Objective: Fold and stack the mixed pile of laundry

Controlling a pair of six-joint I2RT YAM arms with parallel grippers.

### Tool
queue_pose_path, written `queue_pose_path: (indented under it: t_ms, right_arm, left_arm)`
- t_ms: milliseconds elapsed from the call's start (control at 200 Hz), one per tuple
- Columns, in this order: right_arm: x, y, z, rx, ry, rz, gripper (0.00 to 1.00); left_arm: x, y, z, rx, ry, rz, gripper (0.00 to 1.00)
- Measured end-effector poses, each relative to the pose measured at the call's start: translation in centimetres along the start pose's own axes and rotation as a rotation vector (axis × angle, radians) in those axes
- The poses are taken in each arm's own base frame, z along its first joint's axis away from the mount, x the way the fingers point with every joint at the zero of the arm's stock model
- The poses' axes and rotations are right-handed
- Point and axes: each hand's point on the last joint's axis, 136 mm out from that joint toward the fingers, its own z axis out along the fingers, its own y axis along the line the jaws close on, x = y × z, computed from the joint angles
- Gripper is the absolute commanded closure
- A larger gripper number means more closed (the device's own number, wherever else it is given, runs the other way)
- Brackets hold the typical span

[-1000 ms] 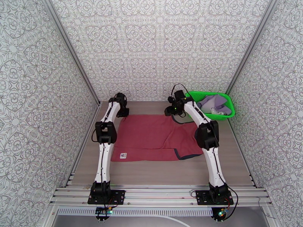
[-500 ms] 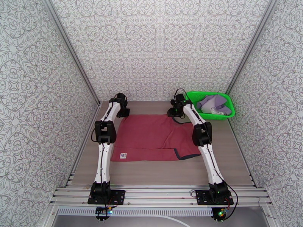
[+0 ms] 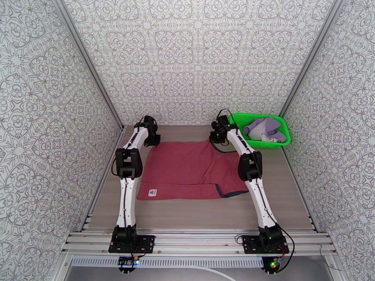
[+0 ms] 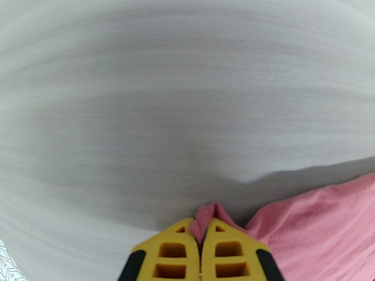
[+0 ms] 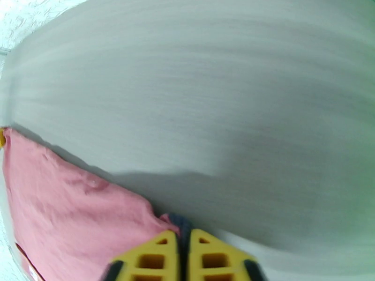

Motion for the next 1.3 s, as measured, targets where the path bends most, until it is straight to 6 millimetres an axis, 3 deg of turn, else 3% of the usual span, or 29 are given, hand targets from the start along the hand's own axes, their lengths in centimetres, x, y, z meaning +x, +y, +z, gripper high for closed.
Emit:
queue_pose_path:
  t_ms: [330, 680, 960, 1300]
  right_arm:
    - [0.8, -0.2, -0.1, 0.002, 0.014, -0.032, 1.0]
    - [0.9, 1.9, -3.9, -0.058, -0.035, -0.106, 1.0]
    - [3.5, 1.9, -3.9, -0.098, -0.02, -0.112, 1.0]
    - [5.9, 2.2, -5.7, -0.118, -0.039, -0.122, 1.0]
  left_arm:
    - [2.0, -0.7, -1.4, 0.057, -0.007, -0.04, 1.0]
    - [2.3, 0.6, -4.4, 0.101, -0.083, -0.081, 1.0]
    - [3.7, 0.6, -4.6, 0.111, -0.093, -0.1, 1.0]
    - [4.7, 0.7, -7.2, 0.111, -0.143, -0.096, 1.0]
